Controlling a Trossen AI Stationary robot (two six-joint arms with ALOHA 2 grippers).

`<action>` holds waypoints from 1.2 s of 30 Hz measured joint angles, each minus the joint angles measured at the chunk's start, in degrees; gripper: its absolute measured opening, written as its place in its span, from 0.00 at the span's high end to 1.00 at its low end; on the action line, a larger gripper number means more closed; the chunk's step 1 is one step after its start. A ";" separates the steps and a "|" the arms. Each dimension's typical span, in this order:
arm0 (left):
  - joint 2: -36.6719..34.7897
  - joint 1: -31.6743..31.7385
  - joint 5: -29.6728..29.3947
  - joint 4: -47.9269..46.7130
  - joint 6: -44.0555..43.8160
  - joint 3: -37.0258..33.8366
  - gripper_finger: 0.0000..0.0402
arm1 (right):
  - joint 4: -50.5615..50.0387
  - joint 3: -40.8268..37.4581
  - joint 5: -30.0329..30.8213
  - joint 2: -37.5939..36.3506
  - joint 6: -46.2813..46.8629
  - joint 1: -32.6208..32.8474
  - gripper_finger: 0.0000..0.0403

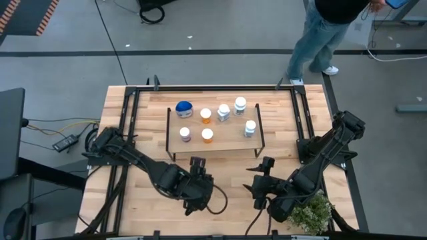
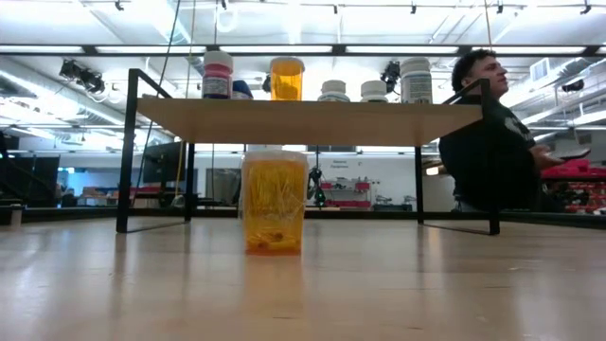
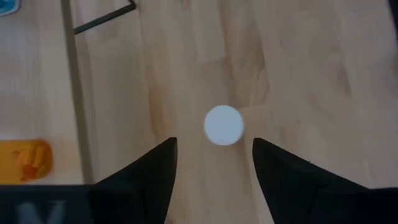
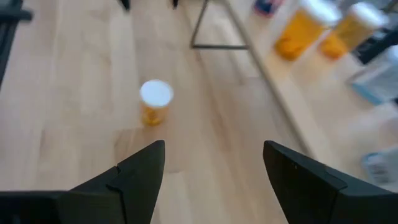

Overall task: Pick and place medicine bottles onto shelf by color
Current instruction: Put the orange medicine bottle on the shelf

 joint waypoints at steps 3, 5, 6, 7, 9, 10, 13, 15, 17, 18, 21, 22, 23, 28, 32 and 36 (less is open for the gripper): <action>0.00 -1.15 -0.26 1.04 -0.67 0.00 0.48 | 4.25 -2.66 -1.77 0.09 -2.10 0.00 0.30; 0.02 -1.78 -1.49 1.44 -0.84 0.00 0.50 | 5.61 -3.63 -2.53 0.02 -1.84 0.00 0.30; 0.02 -2.03 -2.10 1.79 -0.67 0.00 0.51 | 5.52 -3.95 -2.75 0.03 -1.34 0.04 0.30; 0.02 -2.22 -2.61 2.40 -0.37 0.00 0.51 | 5.45 -4.19 -2.80 0.04 -0.91 0.25 0.30; 0.02 -2.28 -2.80 3.79 0.56 -0.02 0.53 | 5.77 -4.36 -2.78 0.02 -0.07 0.82 0.30; 0.01 -2.28 -2.82 5.53 1.02 -0.45 0.54 | 5.76 -4.49 -2.80 0.02 0.38 1.18 0.30; -0.61 -2.25 -2.72 12.11 3.60 -5.14 0.55 | 5.79 -4.54 -2.78 0.02 1.57 2.42 0.30; -1.81 -1.88 -1.27 16.09 4.16 -9.62 0.56 | 5.82 -4.54 -2.80 0.02 2.34 3.36 0.30; -3.87 -1.23 -0.28 19.16 3.68 -14.13 0.57 | 6.13 -4.54 -2.78 0.02 2.99 4.46 0.30; -5.14 -0.98 -0.30 19.23 3.32 -16.34 0.57 | 6.47 -4.54 -2.65 0.02 3.11 4.89 0.30; -9.72 -0.21 -1.51 23.67 2.87 -21.75 0.57 | 7.24 -4.54 -1.98 0.02 3.10 5.63 0.30; -12.02 -0.15 -3.17 27.31 3.50 -23.96 0.57 | 7.87 -4.54 -1.34 0.02 2.69 5.65 0.30; -14.45 -0.19 -4.27 32.27 4.82 -26.31 0.57 | 8.29 -4.54 -0.82 0.02 2.02 5.47 0.30; -24.95 -0.79 -0.92 58.78 11.09 -42.14 0.58 | 11.79 -4.54 -2.19 1.35 -4.40 2.77 0.30; -31.18 -0.72 -0.90 67.55 11.19 -50.78 0.58 | 19.12 -4.54 -6.87 3.25 -14.12 -0.43 0.30; -35.29 -0.36 -2.84 72.71 15.06 -55.35 0.59 | 27.31 -4.54 -14.65 3.72 -22.18 -5.25 0.30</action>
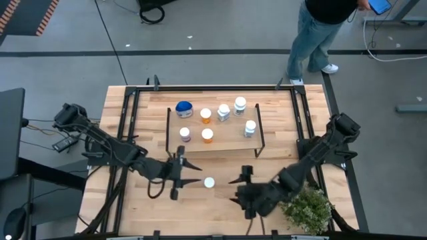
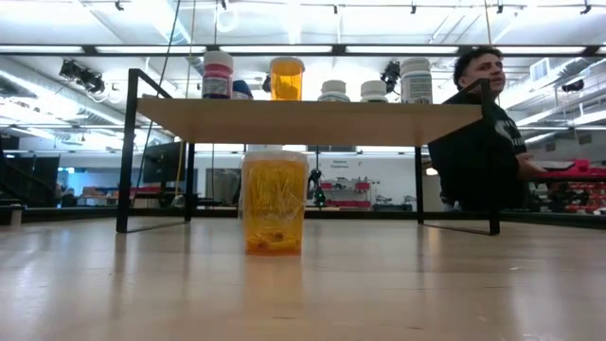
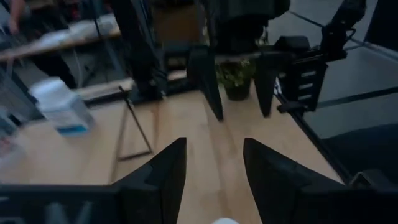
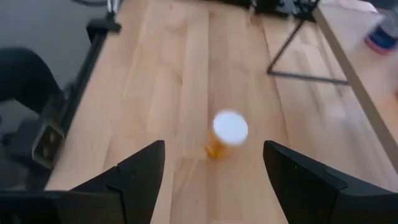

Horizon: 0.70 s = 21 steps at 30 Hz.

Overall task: Pick and place medicine bottles onto shelf by color
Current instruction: Put the orange medicine bottle on the shelf

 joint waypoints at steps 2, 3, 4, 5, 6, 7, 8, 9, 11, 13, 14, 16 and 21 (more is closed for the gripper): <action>-1.99 0.18 -0.60 0.14 2.34 -0.51 0.59 | 2.72 0.04 -3.30 0.00 -2.30 -2.08 0.30; -2.77 0.38 -0.99 0.68 3.59 -0.50 0.60 | 3.37 0.04 -5.17 0.00 -3.83 -2.84 0.30; -3.41 0.58 -1.43 1.14 4.81 -0.49 0.60 | 4.01 0.04 -7.27 0.02 -5.65 -3.46 0.30; -3.85 0.74 -1.60 1.84 5.85 -0.50 0.60 | 5.04 0.10 -9.27 0.65 -7.26 -4.04 0.30; -4.10 0.87 -1.62 2.95 6.93 -0.50 0.61 | 5.91 0.13 -10.93 1.31 -8.74 -4.54 0.30; -4.24 1.00 -1.64 4.29 8.21 -0.50 0.61 | 6.19 0.11 -11.83 2.25 -10.02 -4.90 0.30; -4.41 1.17 -1.62 5.05 9.48 -0.50 0.62 | 7.08 0.09 -12.83 3.51 -10.67 -5.47 0.29; -4.47 1.19 -1.62 5.70 10.26 -0.50 0.62 | 8.44 0.09 -13.40 4.74 -11.04 -5.95 0.29; -4.47 1.35 -1.62 5.85 11.30 -0.47 0.64 | 8.23 0.58 -13.61 7.04 -11.22 -6.77 0.27; -4.45 1.49 -1.50 5.96 11.54 -0.73 0.65 | 8.63 1.13 -13.39 8.71 -11.18 -7.47 0.25; -4.45 1.55 -1.57 6.05 11.62 -1.08 0.65 | 8.45 1.27 -13.36 9.22 -11.16 -7.80 0.24; -4.54 1.78 -1.57 6.38 12.30 -2.22 0.66 | 8.49 1.40 -13.40 9.66 -10.98 -8.30 0.22; -6.22 2.84 -1.52 13.59 12.58 -8.06 0.69 | 10.63 1.44 -13.25 9.66 -11.01 -9.86 0.17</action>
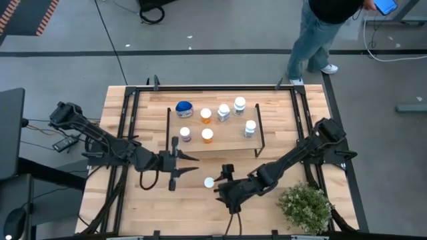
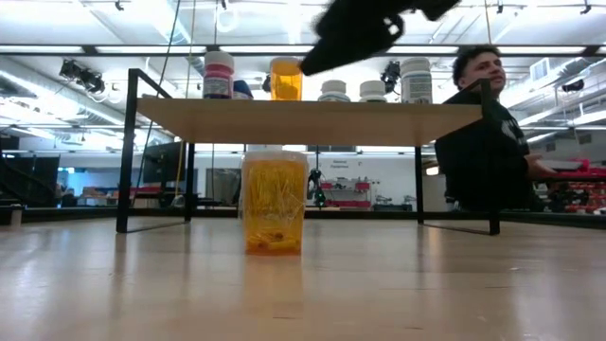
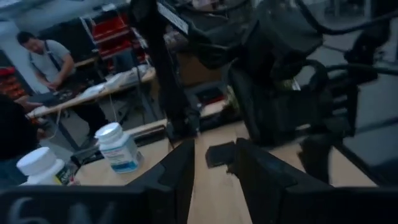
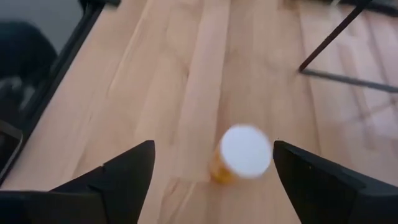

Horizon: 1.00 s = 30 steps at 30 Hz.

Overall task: Pick and place medicine bottles onto shelf by color
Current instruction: Put the orange medicine bottle on the shelf

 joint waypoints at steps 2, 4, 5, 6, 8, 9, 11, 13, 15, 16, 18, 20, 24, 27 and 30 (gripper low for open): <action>-0.30 0.80 0.00 3.92 0.00 -2.97 0.70 | 2.28 0.00 0.02 0.00 0.00 -0.81 0.16; -0.46 1.41 -0.12 8.05 -0.48 -4.86 0.70 | 3.82 0.06 0.13 0.00 -0.32 -1.37 0.16; -0.54 1.70 -0.15 9.89 -1.22 -5.21 0.70 | 4.36 0.07 0.25 0.00 -0.61 -1.68 0.16; -0.65 1.93 -0.14 10.17 -1.76 -5.25 0.70 | 4.78 0.07 0.27 0.00 -0.76 -1.83 0.16; -0.74 1.93 -0.12 9.28 -3.14 -5.04 0.70 | 5.45 0.07 0.87 0.00 -0.55 -1.83 0.16; -0.74 1.93 -0.10 9.16 -3.77 -4.92 0.69 | 5.47 0.07 1.52 0.05 -0.16 -1.81 0.16; -0.85 1.93 -0.09 9.50 -4.77 -4.60 0.68 | 5.58 0.11 2.86 0.87 0.28 -1.81 0.16; -0.87 1.93 -0.10 9.44 -4.93 -4.59 0.67 | 5.06 -0.04 4.01 1.61 0.05 -1.80 0.16; -1.08 1.80 -0.08 9.15 -5.05 -4.59 0.65 | 5.51 0.00 4.37 1.95 0.27 -1.81 0.16; -1.27 1.75 -0.12 9.34 -5.38 -4.59 0.65 | 5.48 0.00 4.66 1.99 0.38 -1.78 0.16; -1.36 1.76 -0.13 9.59 -5.63 -4.50 0.64 | 6.38 0.02 5.12 2.35 0.92 -1.81 0.16; -1.27 1.76 -0.28 9.24 -5.58 -4.55 0.63 | 6.30 0.02 5.66 2.45 0.94 -1.83 0.16; -1.27 1.78 -0.41 9.32 -5.53 -4.55 0.61 | 6.30 0.02 6.28 2.45 1.55 -1.81 0.16; -1.27 1.76 -0.43 9.39 -5.52 -4.55 0.61 | 5.85 0.03 6.26 2.67 2.89 -2.40 0.16; -1.27 1.76 -0.46 9.45 -5.42 -4.55 0.63 | 4.33 -0.04 5.25 3.51 4.66 -3.61 0.16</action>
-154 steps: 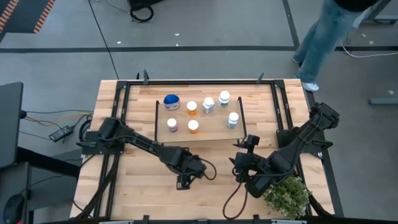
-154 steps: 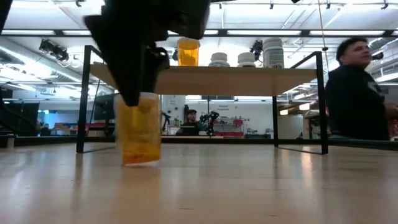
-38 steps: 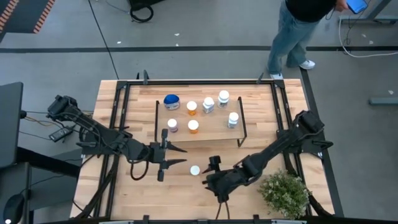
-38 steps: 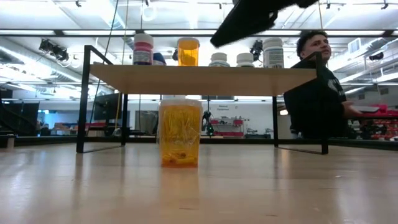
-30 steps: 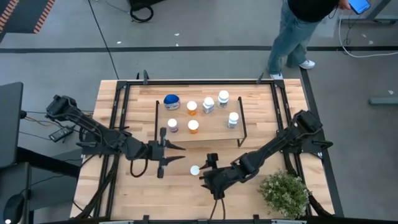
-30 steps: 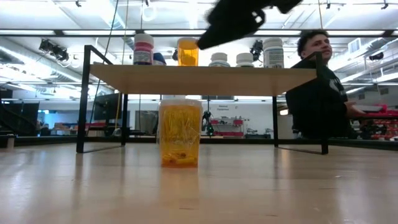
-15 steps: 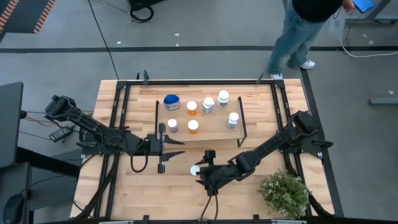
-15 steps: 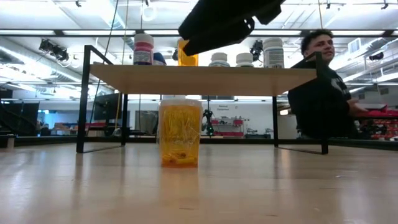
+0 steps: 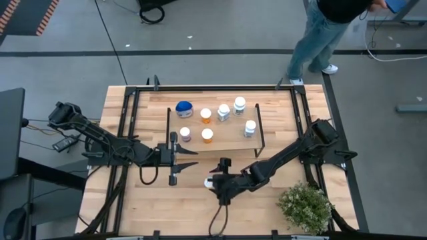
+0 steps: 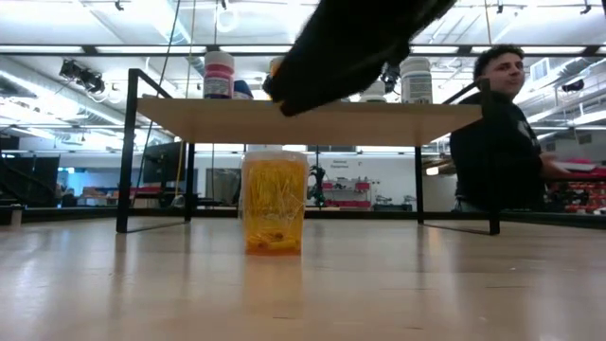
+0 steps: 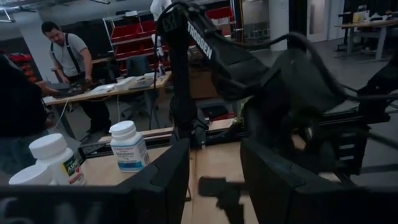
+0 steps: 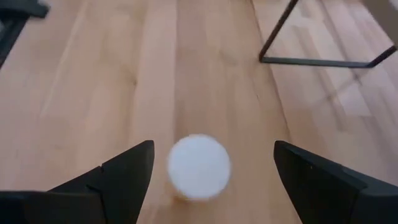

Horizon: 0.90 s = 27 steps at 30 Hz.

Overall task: Pick and place medicine bottles onto shelf by color
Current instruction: Put the orange medicine bottle on the shelf

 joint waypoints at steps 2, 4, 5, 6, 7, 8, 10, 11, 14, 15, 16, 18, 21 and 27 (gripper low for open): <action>0.00 0.00 -0.04 0.05 0.04 0.00 0.63 | 0.98 0.08 -0.56 1.00 0.80 -0.77 0.16; 0.00 0.00 -0.07 -0.17 0.04 0.00 0.64 | 1.06 0.04 -1.38 1.71 1.06 -1.09 0.16; 0.00 0.00 -0.06 -0.22 0.03 0.00 0.64 | 2.66 0.07 -2.28 2.19 1.16 -1.18 0.16; 0.00 0.00 -0.06 -0.34 0.01 0.00 0.64 | 3.00 0.07 -3.26 2.43 1.16 -1.18 0.16; 0.00 0.00 -0.06 -0.27 -0.01 -0.02 0.65 | 2.87 0.06 -3.55 2.49 1.24 -1.16 0.16; 0.00 0.00 -0.06 -0.15 0.01 -0.02 0.65 | 3.23 0.04 -3.69 2.53 1.29 -1.12 0.16; 0.02 0.00 -0.06 -0.25 0.01 -0.02 0.64 | 3.59 0.09 -3.23 2.53 1.35 -1.14 0.16; 0.02 0.00 -0.06 -0.17 0.01 -0.02 0.64 | 3.62 0.07 -3.00 2.53 1.17 -1.12 0.16; 0.02 0.00 -0.06 -0.20 -0.01 -0.02 0.63 | 4.57 0.07 -2.78 2.55 1.36 -1.20 0.16; 0.02 0.00 -0.04 -0.13 -0.03 -0.02 0.63 | 4.50 0.07 -2.77 2.53 1.78 -1.21 0.16; 0.02 0.02 -0.06 -0.13 -0.07 -0.02 0.63 | 4.35 0.07 -2.77 2.55 2.18 -1.20 0.16; 0.02 0.06 -0.05 -0.14 -0.12 -0.02 0.63 | 4.33 0.07 -2.77 2.55 2.32 -1.08 0.16; 0.02 0.07 -0.05 -0.13 -0.18 -0.02 0.64 | 4.43 0.07 -2.19 2.55 2.27 -0.76 0.16; 0.02 0.07 -0.04 -0.10 -0.20 -0.02 0.66 | 4.38 0.07 -2.14 2.55 2.36 -0.75 0.16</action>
